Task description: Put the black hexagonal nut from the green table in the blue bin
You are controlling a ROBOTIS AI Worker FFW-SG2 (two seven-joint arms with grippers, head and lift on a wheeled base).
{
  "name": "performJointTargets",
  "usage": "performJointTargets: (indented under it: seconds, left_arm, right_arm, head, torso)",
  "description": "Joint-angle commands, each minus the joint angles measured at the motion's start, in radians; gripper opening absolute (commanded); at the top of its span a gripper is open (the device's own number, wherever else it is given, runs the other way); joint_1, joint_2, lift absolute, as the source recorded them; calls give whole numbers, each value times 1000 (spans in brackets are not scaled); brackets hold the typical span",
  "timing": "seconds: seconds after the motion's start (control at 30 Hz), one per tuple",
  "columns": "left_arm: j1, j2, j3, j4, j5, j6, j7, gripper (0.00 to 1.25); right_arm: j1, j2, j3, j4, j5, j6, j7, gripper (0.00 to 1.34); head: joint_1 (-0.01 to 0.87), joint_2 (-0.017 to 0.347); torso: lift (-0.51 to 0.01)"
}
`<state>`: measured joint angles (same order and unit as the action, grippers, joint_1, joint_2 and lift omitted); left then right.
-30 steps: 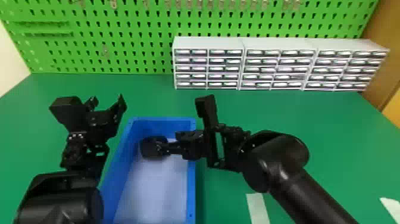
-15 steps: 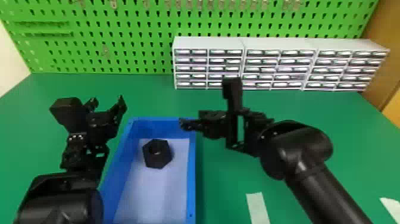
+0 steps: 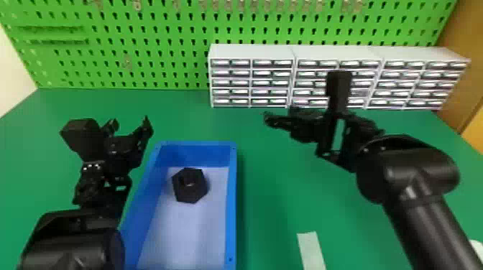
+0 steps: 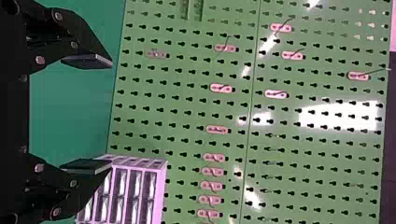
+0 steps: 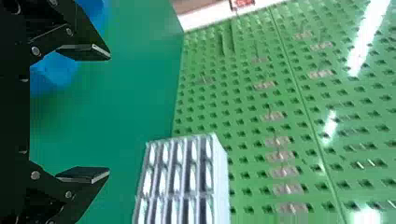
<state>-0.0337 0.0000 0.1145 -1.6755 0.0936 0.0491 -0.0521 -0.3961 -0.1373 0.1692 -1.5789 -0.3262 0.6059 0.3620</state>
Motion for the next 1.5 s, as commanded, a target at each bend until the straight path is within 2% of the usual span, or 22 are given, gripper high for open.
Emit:
performJointTargets:
  seconds: [0.0, 0.6, 1.07, 1.47]
  left_arm:
    - [2, -3, 1, -1, 0, 0, 0, 759]
    - [3, -3, 1, -1, 0, 0, 0, 761]
    - [2, -3, 1, 0, 0, 0, 0, 761]
    - [2, -3, -1, 0, 0, 0, 0, 759]
  right_arm:
    - [11, 2, -66, -24, 24, 0, 0, 943]
    - [71, 5, -246, -108, 105, 0, -2, 943]
    - [137, 4, -372, -176, 131, -8, -12, 939]
    - [209, 7, -439, -204, 150, -141, -12, 939]
  head:
    - [686, 51]
    - [686, 51]
    - [686, 51]
    - [686, 51]
  torso:
    - [-97]
    - [-97]
    - [-97]
    - [-97]
